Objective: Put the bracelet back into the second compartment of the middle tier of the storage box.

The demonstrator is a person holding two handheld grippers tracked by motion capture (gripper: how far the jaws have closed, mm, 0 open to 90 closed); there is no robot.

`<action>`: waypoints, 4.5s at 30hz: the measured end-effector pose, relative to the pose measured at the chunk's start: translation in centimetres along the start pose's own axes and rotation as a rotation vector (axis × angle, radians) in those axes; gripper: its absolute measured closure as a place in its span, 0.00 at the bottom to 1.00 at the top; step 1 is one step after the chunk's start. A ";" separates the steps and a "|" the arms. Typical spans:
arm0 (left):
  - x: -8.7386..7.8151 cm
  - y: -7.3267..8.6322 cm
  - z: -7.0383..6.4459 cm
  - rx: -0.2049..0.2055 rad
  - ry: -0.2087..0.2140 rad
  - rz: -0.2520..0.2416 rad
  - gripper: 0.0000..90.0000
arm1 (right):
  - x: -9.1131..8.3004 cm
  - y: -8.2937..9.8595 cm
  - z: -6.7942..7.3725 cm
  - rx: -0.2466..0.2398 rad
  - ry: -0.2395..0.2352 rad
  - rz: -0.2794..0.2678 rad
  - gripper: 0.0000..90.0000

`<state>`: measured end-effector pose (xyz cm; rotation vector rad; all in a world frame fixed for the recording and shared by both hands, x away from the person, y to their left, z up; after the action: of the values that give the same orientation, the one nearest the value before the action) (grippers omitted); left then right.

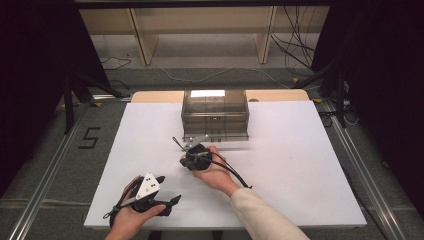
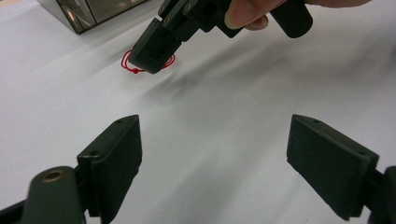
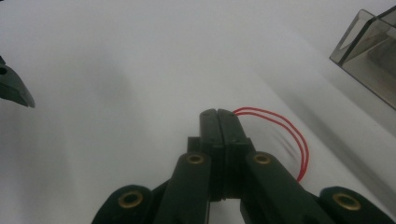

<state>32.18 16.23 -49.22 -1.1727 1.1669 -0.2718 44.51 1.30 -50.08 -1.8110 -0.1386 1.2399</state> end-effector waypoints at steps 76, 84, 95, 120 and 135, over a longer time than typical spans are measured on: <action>0.0 0.0 0.2 -0.008 -0.010 -0.002 0.20 | -4.6 -3.4 -2.2 -0.011 0.060 -0.098 1.00; 0.0 0.0 0.2 -0.008 -0.009 -0.001 0.20 | -4.8 -3.4 -2.4 -0.010 0.065 -0.099 1.00; 0.0 0.0 0.2 -0.008 -0.010 -0.002 0.20 | -5.1 -3.7 -2.8 0.000 0.073 -0.105 1.00; 0.0 0.0 0.2 -0.009 -0.011 -0.003 0.20 | -5.8 -4.0 -4.0 0.015 0.090 -0.120 1.00; 0.0 0.0 0.2 -0.009 -0.011 -0.003 0.20 | -6.3 -4.0 -4.9 0.035 0.099 -0.127 1.00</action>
<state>32.32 16.36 -49.27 -1.1829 1.1580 -0.2627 46.81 -2.72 -42.46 -1.8010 -0.1726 1.0563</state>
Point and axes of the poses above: each handheld gripper's, and its own axes: x roughly forward along the jaws, y roughly out of its underside, z roughly to its left, the point moved 3 cm from there along x, roughly forward along the jaws, and after that the axes turned 12 degrees about y, right-handed, at the moved point
